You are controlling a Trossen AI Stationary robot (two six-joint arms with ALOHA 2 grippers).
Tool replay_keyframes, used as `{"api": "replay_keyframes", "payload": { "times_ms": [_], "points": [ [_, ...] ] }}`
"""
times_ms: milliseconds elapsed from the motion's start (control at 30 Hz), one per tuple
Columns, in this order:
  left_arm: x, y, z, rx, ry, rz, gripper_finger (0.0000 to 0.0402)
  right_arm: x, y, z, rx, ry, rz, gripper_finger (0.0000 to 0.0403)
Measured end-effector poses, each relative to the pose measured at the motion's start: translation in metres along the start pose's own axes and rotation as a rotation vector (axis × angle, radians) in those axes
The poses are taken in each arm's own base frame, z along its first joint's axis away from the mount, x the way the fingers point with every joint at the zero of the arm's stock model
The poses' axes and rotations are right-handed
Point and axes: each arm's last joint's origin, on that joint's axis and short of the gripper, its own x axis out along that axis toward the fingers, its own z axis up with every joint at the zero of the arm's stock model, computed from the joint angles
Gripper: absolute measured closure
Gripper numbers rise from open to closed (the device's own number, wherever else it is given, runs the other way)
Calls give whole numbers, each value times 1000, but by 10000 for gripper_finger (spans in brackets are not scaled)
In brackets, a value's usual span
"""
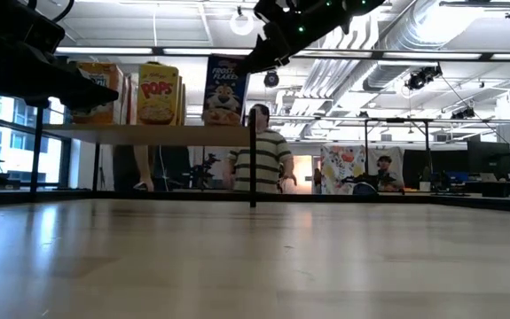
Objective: Stack cereal on shelf
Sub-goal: Put the blue cereal box on the shelf aligned with the other blue cereal boxes
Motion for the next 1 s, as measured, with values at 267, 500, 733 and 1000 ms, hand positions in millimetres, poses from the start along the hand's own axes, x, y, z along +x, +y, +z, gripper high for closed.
{"api": "replay_keyframes", "payload": {
  "times_ms": [267,500,733,1000],
  "points": [
    [0,0,0,0,-1,0,151,4,-3,-2,3,-6,-11,233],
    [0,0,0,0,-1,0,151,4,-4,-3,3,3,-31,227],
    [0,0,0,0,-1,0,151,4,-4,-3,3,6,-42,211],
    [0,0,0,0,0,0,151,5,-5,-2,1,-4,-52,210]
  ]
}}
